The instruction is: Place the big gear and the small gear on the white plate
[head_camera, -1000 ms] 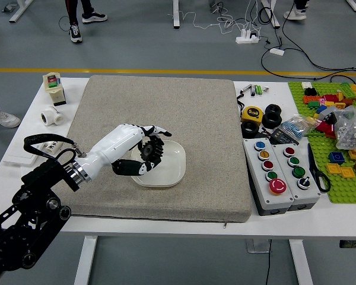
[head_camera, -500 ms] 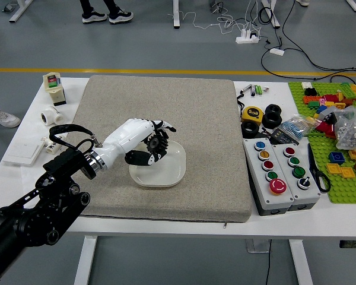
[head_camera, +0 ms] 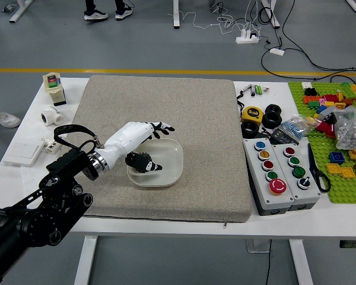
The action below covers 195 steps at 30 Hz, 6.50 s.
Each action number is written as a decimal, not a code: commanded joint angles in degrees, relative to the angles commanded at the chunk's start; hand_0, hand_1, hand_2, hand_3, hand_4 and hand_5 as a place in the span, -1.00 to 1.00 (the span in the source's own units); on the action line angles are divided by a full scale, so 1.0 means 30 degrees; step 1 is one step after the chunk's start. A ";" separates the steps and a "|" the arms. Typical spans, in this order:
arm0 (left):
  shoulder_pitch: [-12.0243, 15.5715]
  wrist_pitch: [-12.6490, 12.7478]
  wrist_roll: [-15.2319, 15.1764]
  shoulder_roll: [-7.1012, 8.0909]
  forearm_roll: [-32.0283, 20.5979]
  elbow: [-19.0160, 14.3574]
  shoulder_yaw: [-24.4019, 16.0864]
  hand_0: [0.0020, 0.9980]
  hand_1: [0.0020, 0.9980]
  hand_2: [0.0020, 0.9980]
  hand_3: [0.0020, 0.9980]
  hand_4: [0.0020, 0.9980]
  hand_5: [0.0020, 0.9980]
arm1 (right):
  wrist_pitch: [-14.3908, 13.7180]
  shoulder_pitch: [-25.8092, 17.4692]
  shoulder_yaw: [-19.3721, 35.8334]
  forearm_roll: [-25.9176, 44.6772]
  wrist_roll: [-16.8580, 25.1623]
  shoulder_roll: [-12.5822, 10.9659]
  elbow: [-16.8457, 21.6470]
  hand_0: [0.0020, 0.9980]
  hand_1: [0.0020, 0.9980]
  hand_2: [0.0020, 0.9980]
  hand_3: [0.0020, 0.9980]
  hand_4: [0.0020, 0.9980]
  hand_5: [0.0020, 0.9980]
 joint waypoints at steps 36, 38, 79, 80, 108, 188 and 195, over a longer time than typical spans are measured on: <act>-0.0366 -0.2376 0.2504 0.2836 0.3313 0.1407 -0.1417 -0.18 0.14 0.29 0.48 0.50 -0.84 | 0.0011 0.0014 -0.0206 0.0209 0.0021 -0.0023 -0.0061 0.25 0.24 0.36 -0.06 0.46 0.19; -0.0370 -0.2380 0.2706 0.2786 0.3313 0.1514 -0.1374 -0.18 0.14 0.29 0.48 0.50 -0.84 | 0.0012 -0.0007 -0.0276 0.0200 0.0017 -0.0014 -0.0059 0.25 0.24 0.36 -0.06 0.46 0.19; -0.0396 -0.1161 0.2864 0.2241 0.0142 -0.2257 0.1050 -0.38 -0.16 0.04 0.29 -1.00 -1.00 | 0.0020 0.0042 -0.0403 0.0215 0.0002 -0.0032 -0.0081 0.25 0.24 0.36 -0.06 0.46 0.19; -0.0440 -0.0960 0.2781 0.2136 -0.0161 -0.2436 0.1483 -0.38 -0.16 0.04 0.29 -1.00 -1.00 | 0.0020 0.0052 -0.0429 0.0216 0.0001 -0.0032 -0.0081 0.25 0.24 0.36 -0.06 0.46 0.19; -0.1769 0.0349 0.3262 0.0175 0.0026 0.0022 0.4851 0.17 0.39 0.57 0.67 1.00 -0.27 | -0.0024 0.0218 -0.0519 0.0304 0.0034 -0.0053 -0.0039 0.25 0.24 0.36 -0.06 0.46 0.19; 1.0383 -0.5889 0.7172 0.0127 -2.3171 -0.8635 -1.3669 0.78 0.79 0.85 0.71 0.94 0.77 | -0.0020 -0.0743 -0.1190 0.0444 0.0050 0.0591 -0.0256 0.25 0.24 0.36 -0.06 0.46 0.18; 1.0440 -0.5973 0.7210 0.0063 -2.3140 -0.8808 -1.4005 0.78 0.79 0.85 0.71 0.94 0.77 | 0.0029 -0.0788 -0.1389 0.0376 0.0063 0.0645 -0.0236 0.25 0.24 0.36 -0.06 0.46 0.19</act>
